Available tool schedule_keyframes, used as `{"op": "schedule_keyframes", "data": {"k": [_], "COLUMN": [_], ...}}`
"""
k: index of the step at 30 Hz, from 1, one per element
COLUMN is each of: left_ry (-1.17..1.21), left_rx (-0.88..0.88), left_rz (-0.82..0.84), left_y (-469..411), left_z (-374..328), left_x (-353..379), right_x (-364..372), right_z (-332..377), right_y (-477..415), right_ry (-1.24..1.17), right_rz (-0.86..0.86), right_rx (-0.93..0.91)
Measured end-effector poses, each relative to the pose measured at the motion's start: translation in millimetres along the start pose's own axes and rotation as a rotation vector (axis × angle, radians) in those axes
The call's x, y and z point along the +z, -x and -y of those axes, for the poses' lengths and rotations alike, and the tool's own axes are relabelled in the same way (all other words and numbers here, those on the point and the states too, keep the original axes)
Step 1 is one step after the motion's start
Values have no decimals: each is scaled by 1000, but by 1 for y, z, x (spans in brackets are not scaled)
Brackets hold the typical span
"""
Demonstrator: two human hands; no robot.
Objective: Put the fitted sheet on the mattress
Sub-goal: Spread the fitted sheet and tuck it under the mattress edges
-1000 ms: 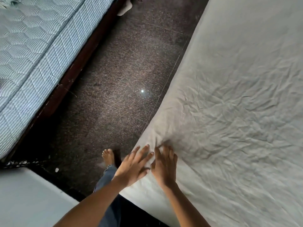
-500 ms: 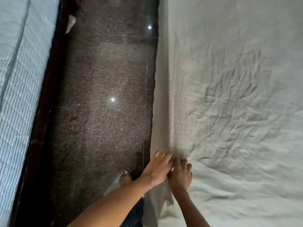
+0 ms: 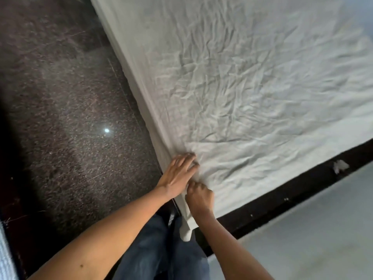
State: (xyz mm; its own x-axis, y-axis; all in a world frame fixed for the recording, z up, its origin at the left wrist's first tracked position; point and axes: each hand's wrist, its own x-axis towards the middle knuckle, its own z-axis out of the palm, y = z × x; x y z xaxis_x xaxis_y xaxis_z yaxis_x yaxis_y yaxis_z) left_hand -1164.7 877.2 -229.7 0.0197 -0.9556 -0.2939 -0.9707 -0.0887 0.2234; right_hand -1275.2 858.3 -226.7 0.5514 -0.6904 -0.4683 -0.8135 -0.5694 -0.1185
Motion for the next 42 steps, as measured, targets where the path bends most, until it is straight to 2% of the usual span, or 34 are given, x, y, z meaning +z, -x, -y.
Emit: {"op": "schedule_keyframes", "data": {"k": [4,10,13,17,19,21,22,24,26,28,31,36,42], "left_ry": [-30,-124,-155,-154,-135,-112,-127,-165,-178,-185,-192,-44,131], "left_rx": [-21,79,73,86,85,63,74,95,85,63,-5,-217,-390], "left_rz": [3,46,71,61,40,47,71,202,251,245,243,154,22], "left_y": [4,8,16,21,17,15,14,16,16,15,19,36,61], "left_z": [-11,-19,-19,-17,-17,-15,-14,-13,-14,-16,-18,4,83], "left_x": [14,24,28,28,24,19,18,15,9,-4,-30,-84,-162], "right_x": [4,6,20,-4,-10,-12,-11,-9,-9,-18,-39,-87,-162], "right_z": [-6,-19,-19,-17,-21,-29,-31,-36,-35,-28,-7,33,121], "right_y": [15,33,39,36,30,31,31,33,30,25,20,10,-28], "right_ry": [21,-13,-42,-18,-103,-176,-181,-165,-169,-169,-135,-4,35], "right_rz": [60,79,113,165,241,181,158,226,254,192,12,-75,-175], "right_rx": [-34,-125,-163,-169,-110,-27,3,25,57,92,82,-8,-72]}}
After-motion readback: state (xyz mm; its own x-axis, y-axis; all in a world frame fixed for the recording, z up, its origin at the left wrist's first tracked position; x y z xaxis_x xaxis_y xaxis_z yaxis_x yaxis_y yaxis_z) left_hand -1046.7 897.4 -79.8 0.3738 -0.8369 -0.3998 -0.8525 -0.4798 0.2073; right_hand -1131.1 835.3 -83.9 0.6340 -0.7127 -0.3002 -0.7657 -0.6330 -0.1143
